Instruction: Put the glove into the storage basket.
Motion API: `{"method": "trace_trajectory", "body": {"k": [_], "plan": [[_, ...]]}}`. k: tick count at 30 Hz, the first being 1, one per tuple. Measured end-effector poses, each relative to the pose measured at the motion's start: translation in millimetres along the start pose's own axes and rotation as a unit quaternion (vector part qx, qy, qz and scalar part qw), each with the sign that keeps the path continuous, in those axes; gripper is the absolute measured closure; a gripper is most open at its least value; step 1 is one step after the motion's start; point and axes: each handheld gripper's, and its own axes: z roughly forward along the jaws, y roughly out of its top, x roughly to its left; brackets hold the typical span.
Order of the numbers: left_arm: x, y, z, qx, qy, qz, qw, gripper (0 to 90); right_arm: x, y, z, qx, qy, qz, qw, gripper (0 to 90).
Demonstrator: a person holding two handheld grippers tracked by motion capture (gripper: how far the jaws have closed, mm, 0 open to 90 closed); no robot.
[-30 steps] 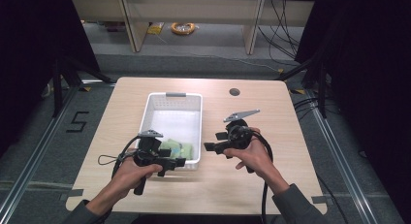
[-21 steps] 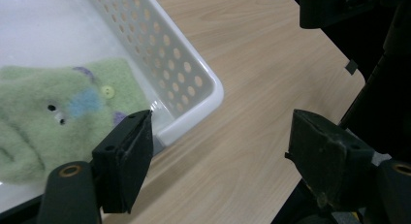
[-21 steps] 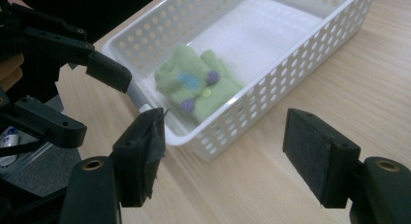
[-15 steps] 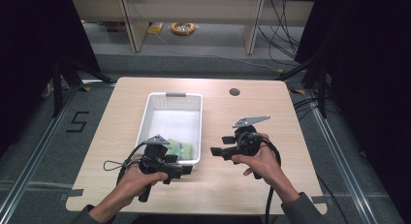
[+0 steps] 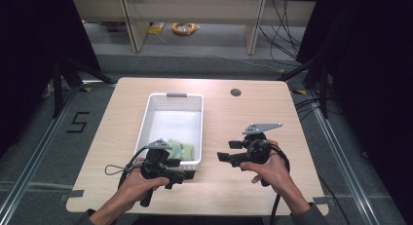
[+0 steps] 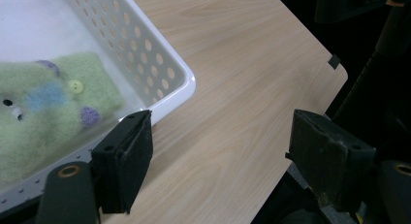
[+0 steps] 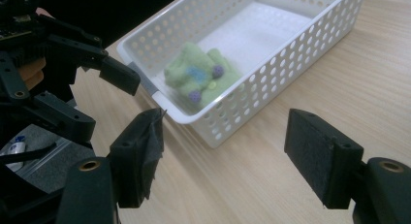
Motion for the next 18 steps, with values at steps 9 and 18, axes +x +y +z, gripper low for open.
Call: {"method": "trace_trajectory", "body": {"k": [9, 18], "plan": [[-3.5, -5.6, 1.9, -0.005, -0.001, 0.014, 0.9999, 23.4, 0.2, -11.9, -5.6, -0.016, 0.006, -0.017, 0.9997, 31.0], [-11.3, -14.2, 4.9, -0.004, -0.009, 0.026, 0.9996, 23.3, 0.0, -21.5, -10.9, -0.02, 0.01, -0.015, 0.9996, 30.6]]}}
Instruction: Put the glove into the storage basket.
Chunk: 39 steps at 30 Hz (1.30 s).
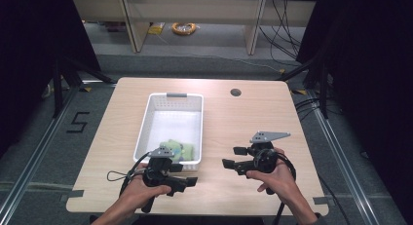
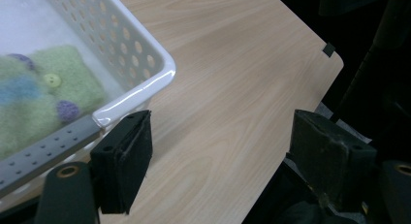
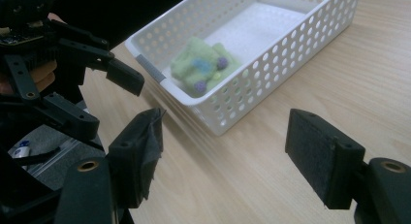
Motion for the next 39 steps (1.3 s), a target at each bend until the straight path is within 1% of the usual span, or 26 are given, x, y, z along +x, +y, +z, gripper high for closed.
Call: {"method": "trace_trajectory", "body": {"k": [1, 3, 6, 7, 8, 11, 12, 14, 15, 17, 19, 20, 21, 22, 23, 24, 25, 28, 30, 31, 32, 33, 34, 37, 38, 39], "plan": [[-1.6, -1.1, 0.3, -0.001, 0.001, -0.002, 1.0, 23.2, 2.6, -1.2, -1.5, 0.006, -0.004, 0.015, 0.9999, 30.5], [-1.9, -1.9, 0.5, 0.0, -0.003, 0.001, 1.0, 23.3, 2.1, -3.1, -0.7, 0.001, 0.002, 0.013, 0.9999, 30.4], [-3.5, -5.0, 2.0, -0.001, -0.005, 0.006, 1.0, 23.2, 2.8, -7.1, -2.2, -0.003, -0.008, 0.01, 0.9999, 30.1], [-4.6, -6.1, 2.4, -0.003, 0.0, 0.005, 1.0, 23.2, 0.8, -8.0, -2.8, 0.001, -0.002, -0.002, 1.0, 30.0], [-4.6, -7.5, 3.0, 0.0, -0.002, 0.009, 1.0, 23.1, 2.9, -11.4, -3.5, 0.001, 0.002, 0.014, 0.9999, 29.6], [-5.0, -9.7, 4.9, -0.001, -0.007, 0.003, 1.0, 22.9, 2.0, -14.6, -4.4, -0.001, -0.005, 0.009, 0.9999, 29.2], [-4.9, -11.7, 5.9, -0.002, -0.006, 0.006, 1.0, 22.6, 0.1, -18.2, -4.7, -0.003, -0.002, 0.005, 1.0, 29.0], [-4.5, -13.8, 6.9, -0.002, -0.007, 0.012, 0.9999, 22.4, 0.9, -20.9, -5.5, -0.001, -0.001, 0.012, 0.9999, 28.7], [-4.5, -13.8, 6.9, -0.002, -0.007, 0.012, 0.9999, 22.3, -0.5, -22.7, -5.3, -0.006, -0.004, 0.002, 1.0, 28.7], [-4.6, -16.6, 7.8, -0.003, -0.005, 0.017, 0.9998, 21.9, 0.8, -26.6, -5.8, -0.001, 0.002, 0.017, 0.9999, 28.7], [-4.7, -17.8, 8.2, -0.002, -0.005, 0.019, 0.9998, 21.7, 1.1, -27.6, -6.7, 0.003, -0.002, 0.021, 0.9998, 28.7], [-5.4, -19.9, 9.5, -0.005, -0.002, 0.019, 0.9998, 21.0, -2.2, -31.5, -7.2, -0.003, -0.009, 0.004, 0.9999, 27.9], [-5.4, -19.9, 9.5, -0.005, -0.002, 0.019, 0.9998, 20.9, -2.2, -31.5, -7.2, -0.003, -0.009, 0.004, 0.9999, 27.9], [-5.7, -22.0, 10.3, -0.006, -0.001, 0.026, 0.9996, 20.7, -1.5, -35.8, -6.6, -0.003, 0.0, 0.022, 0.9998, 26.4], [-5.7, -22.0, 10.3, -0.006, -0.001, 0.026, 0.9996, 20.4, -1.5, -35.8, -6.6, -0.003, 0.0, 0.022, 0.9998, 26.4], [-5.4, -23.9, 10.7, -0.005, -0.004, 0.034, 0.9994, 20.1, -2.2, -38.9, -6.5, -0.002, -0.004, 0.019, 0.9998, 22.2], [-6.1, -25.1, 10.9, -0.006, 0.0, 0.034, 0.9994, 19.7, -2.3, -40.3, -7.0, 0.0, -0.01, 0.019, 0.9998, 20.3], [-7.3, -28.0, 12.3, -0.006, 0.004, 0.04, 0.9992, 18.5, -1.4, -45.4, -7.3, 0.0, -0.004, 0.019, 0.9998, 19.4], [-7.5, -29.2, 13.3, -0.006, 0.001, 0.044, 0.999, 17.5, -1.2, -48.7, -7.2, 0.0, -0.003, 0.019, 0.9998, 17.7], [-7.9, -30.6, 14.0, -0.007, 0.0, 0.048, 0.9988, 17.1, -3.1, -49.6, -6.6, -0.003, -0.004, 0.004, 1.0, 17.2], [-8.1, -31.9, 14.8, -0.01, 0.001, 0.052, 0.9986, 17.0, -0.9, -50.9, -7.7, 0.005, -0.003, 0.019, 0.9998, 17.2], [-8.1, -31.9, 14.8, -0.01, 0.001, 0.052, 0.9986, 16.8, -0.9, -50.9, -7.7, 0.005, -0.003, 0.019, 0.9998, 17.2], [-9.2, -34.6, 16.1, -0.01, 0.003, 0.058, 0.9983, 16.3, -1.1, -54.6, -6.9, -0.003, 0.004, 0.017, 0.9998, 16.8], [-10.1, -36.6, 17.3, -0.011, 0.006, 0.057, 0.9983, 15.7, -0.9, -57.1, -7.6, -0.005, 0.004, 0.019, 0.9998, 16.4], [-9.8, -37.6, 17.5, -0.011, 0.007, 0.06, 0.9981, 15.7, -3.3, -57.9, -7.5, -0.009, -0.004, 0.0, 1.0, 16.3], [-10.2, -40.1, 18.5, -0.011, 0.006, 0.054, 0.9984, 15.7, -2.9, -60.1, -7.4, -0.009, -0.002, -0.005, 0.9999, 16.3]]}}
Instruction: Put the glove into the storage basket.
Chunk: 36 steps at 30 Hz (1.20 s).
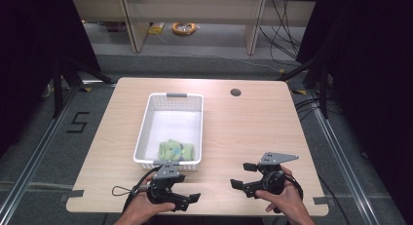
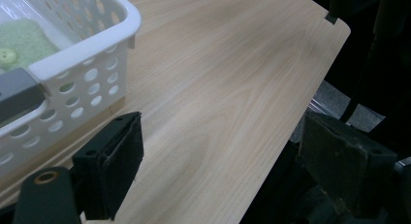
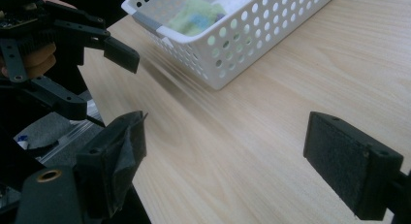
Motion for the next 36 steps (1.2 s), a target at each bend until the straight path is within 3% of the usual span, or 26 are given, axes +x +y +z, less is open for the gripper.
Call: {"method": "trace_trajectory", "body": {"k": [3, 7, 8, 9, 11, 15, 17, 18, 19, 20, 21, 25, 26, 27, 29, 30, 32, 33, 36], "plan": [[0.5, -3.1, 1.0, 0.003, -0.001, 0.003, 1.0, 15.7, 3.2, -2.4, -0.2, 0.006, 0.005, 0.019, 0.9998, 16.3], [1.0, -9.3, 3.8, 0.004, 0.0, 0.005, 1.0, 15.7, 4.4, -7.1, 1.6, 0.012, 0.002, 0.009, 0.9999, 16.3], [0.3, -12.7, 4.7, 0.006, 0.005, 0.004, 1.0, 15.7, 2.9, -8.0, 1.9, 0.009, -0.002, -0.007, 0.9999, 16.3], [1.1, -14.6, 5.6, 0.004, 0.003, 0.007, 1.0, 15.7, 5.4, -9.5, 2.4, 0.013, 0.005, 0.01, 0.9999, 16.3], [1.0, -18.1, 5.4, 0.009, 0.011, 0.008, 0.9999, 15.7, 6.1, -12.1, 3.1, 0.011, 0.006, 0.011, 0.9999, 16.3], [1.4, -24.8, 4.9, 0.009, 0.017, 0.003, 0.9998, 15.7, 3.7, -17.3, 3.6, 0.013, 0.003, -0.007, 0.9999, 16.3], [1.0, -26.3, 5.1, 0.006, 0.018, 0.003, 0.9998, 15.7, 5.8, -19.1, 2.9, 0.016, 0.0, 0.004, 0.9999, 16.3], [0.9, -29.0, 4.8, 0.006, 0.019, 0.008, 0.9998, 15.7, 4.2, -22.0, 2.9, 0.02, -0.005, -0.005, 0.9998, 16.3], [0.8, -29.9, 4.5, 0.008, 0.02, 0.01, 0.9997, 15.7, 6.2, -23.9, 3.2, 0.024, 0.0, 0.008, 0.9997, 16.3], [0.8, -29.9, 4.5, 0.008, 0.02, 0.01, 0.9997, 15.7, 4.0, -25.1, 4.2, 0.02, 0.0, -0.007, 0.9998, 16.3], [1.1, -31.7, 4.2, 0.009, 0.019, 0.02, 0.9996, 15.7, 3.8, -26.9, 4.6, 0.019, 0.0, -0.008, 0.9998, 16.3], [-0.5, -35.1, 4.6, 0.012, 0.019, 0.026, 0.9994, 15.7, 3.2, -32.7, 4.0, 0.026, -0.008, -0.011, 0.9996, 16.4], [-1.9, -36.1, 5.3, 0.012, 0.019, 0.018, 0.9996, 15.7, 5.1, -34.5, 3.8, 0.029, -0.008, -0.002, 0.9996, 16.3], [-1.6, -36.5, 4.5, 0.019, 0.025, 0.028, 0.9991, 15.7, 3.2, -36.0, 4.7, 0.024, -0.005, -0.015, 0.9996, 16.3], [-3.7, -37.4, 5.3, 0.012, 0.021, 0.022, 0.9995, 15.7, 5.8, -37.6, 3.3, 0.033, -0.013, -0.002, 0.9994, 16.3], [-3.6, -37.9, 5.2, 0.01, 0.022, 0.035, 0.9991, 15.7, 2.9, -38.6, 4.1, 0.031, -0.011, -0.019, 0.9993, 16.3], [-6.0, -39.1, 4.3, 0.017, 0.023, 0.03, 0.9991, 15.7, 4.9, -41.6, 3.9, 0.034, -0.012, -0.017, 0.9992, 16.3], [-7.4, -40.3, 5.0, 0.012, 0.022, 0.032, 0.9992, 15.7, 4.4, -44.1, 2.9, 0.034, -0.027, -0.03, 0.9986, 16.3], [-8.2, -42.6, 4.5, 0.024, 0.028, 0.045, 0.9983, 15.7, 4.6, -46.9, 2.9, 0.034, -0.031, -0.041, 0.9981, 16.3]]}}
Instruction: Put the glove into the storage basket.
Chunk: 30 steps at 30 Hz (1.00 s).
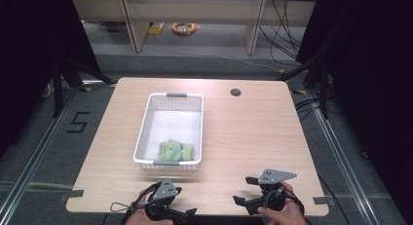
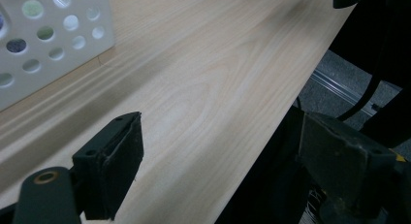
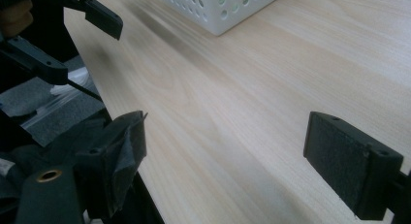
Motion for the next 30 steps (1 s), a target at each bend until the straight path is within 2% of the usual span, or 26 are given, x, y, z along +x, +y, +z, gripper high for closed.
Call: {"method": "trace_trajectory", "body": {"k": [2, 3, 4, 5, 6, 8, 10, 11, 12, 13, 14, 15, 16, 17, 18, 19, 20, 21, 24, 25, 26, 27, 29, 30], "plan": [[-2.6, -2.6, 0.5, -0.002, 0.001, 0.0, 1.0, 15.7, 1.5, -3.0, 1.5, 0.0, 0.005, -0.002, 1.0, 16.3], [-4.3, -3.7, 1.5, -0.01, -0.004, -0.003, 0.9999, 15.7, 3.0, -5.3, 1.0, 0.01, 0.001, -0.012, 0.9999, 16.5], [-6.6, -5.3, 1.8, -0.01, -0.004, -0.015, 0.9998, 15.7, 3.0, -5.3, 1.0, 0.01, 0.001, -0.012, 0.9999, 16.5], [-6.6, -6.3, 1.1, -0.007, -0.006, -0.006, 0.9999, 15.7, 4.0, -6.7, 1.2, 0.01, -0.007, -0.014, 0.9998, 16.4], [-7.5, -7.3, 0.7, -0.004, -0.002, 0.0, 1.0, 15.7, 4.1, -7.4, 1.2, 0.014, -0.002, -0.025, 0.9996, 16.4], [-8.3, -9.4, 0.7, 0.003, 0.003, 0.009, 0.9999, 15.7, 7.1, -10.0, 1.0, 0.018, -0.007, -0.018, 0.9997, 16.5], [-10.2, -10.8, 1.4, -0.003, -0.001, 0.009, 1.0, 15.7, 9.2, -12.4, 1.4, 0.021, -0.009, -0.022, 0.9995, 16.5], [-11.0, -12.1, 1.2, 0.006, 0.005, 0.006, 1.0, 15.7, 11.6, -14.0, 1.9, 0.025, -0.009, -0.031, 0.9992, 16.6], [-11.4, -12.1, 0.3, 0.006, 0.0, 0.015, 0.9999, 15.8, 13.0, -14.6, 1.4, 0.029, -0.012, -0.03, 0.9991, 16.6], [-10.8, -12.1, 0.7, 0.007, 0.006, 0.022, 0.9997, 15.8, 13.5, -15.4, 2.0, 0.025, -0.015, -0.034, 0.999, 16.6], [-10.8, -12.1, 0.7, 0.007, 0.006, 0.022, 0.9997, 15.7, 13.5, -15.4, 2.0, 0.025, -0.015, -0.034, 0.999, 16.6], [-12.6, -13.0, 1.4, 0.004, 0.008, 0.009, 0.9999, 15.7, 14.7, -16.3, 1.7, 0.03, -0.008, -0.031, 0.999, 16.6], [-12.6, -13.0, 1.4, 0.004, 0.008, 0.009, 0.9999, 15.7, 14.3, -16.6, 2.3, 0.03, -0.002, -0.033, 0.999, 16.6], [-11.2, -12.8, 0.0, 0.008, 0.003, 0.021, 0.9997, 15.7, 14.4, -16.9, 2.1, 0.03, -0.005, -0.031, 0.9991, 16.5], [-11.2, -12.8, 0.0, 0.008, 0.003, 0.021, 0.9997, 15.7, 14.4, -16.9, 2.1, 0.03, -0.005, -0.031, 0.9991, 16.5], [-12.7, -13.3, 1.9, -0.004, 0.005, 0.007, 1.0, 15.7, 13.9, -17.3, 1.9, 0.029, -0.01, -0.031, 0.9991, 16.5], [-12.2, -13.1, 2.0, -0.004, 0.004, 0.009, 0.9999, 15.7, 13.9, -17.4, 2.0, 0.028, -0.012, -0.031, 0.9991, 16.5], [-9.9, -12.7, 0.5, 0.009, 0.007, 0.023, 0.9997, 15.7, 13.8, -17.5, 2.3, 0.027, -0.012, -0.031, 0.9991, 16.5], [-10.0, -12.8, 1.2, 0.005, 0.004, 0.016, 0.9998, 15.7, 13.4, -17.3, 2.4, 0.029, -0.01, -0.035, 0.9989, 16.5], [-8.5, -13.5, 1.9, 0.009, 0.011, 0.015, 0.9998, 15.7, 13.5, -17.2, 2.5, 0.029, -0.01, -0.035, 0.9989, 16.5], [-10.1, -13.4, 2.7, -0.003, 0.005, 0.006, 1.0, 15.7, 13.4, -17.2, 2.5, 0.029, -0.011, -0.035, 0.9989, 16.5], [-10.1, -13.4, 2.7, -0.003, 0.005, 0.006, 1.0, 15.7, 13.4, -17.2, 2.5, 0.029, -0.011, -0.035, 0.9989, 16.5], [-7.5, -12.7, 0.7, 0.01, 0.009, 0.02, 0.9997, 15.7, 13.5, -17.3, 2.5, 0.029, -0.01, -0.035, 0.9989, 16.5], [-9.8, -13.4, 2.1, 0.0, 0.006, -0.001, 1.0, 15.7, 13.5, -17.3, 2.5, 0.029, -0.01, -0.035, 0.9989, 16.5]]}}
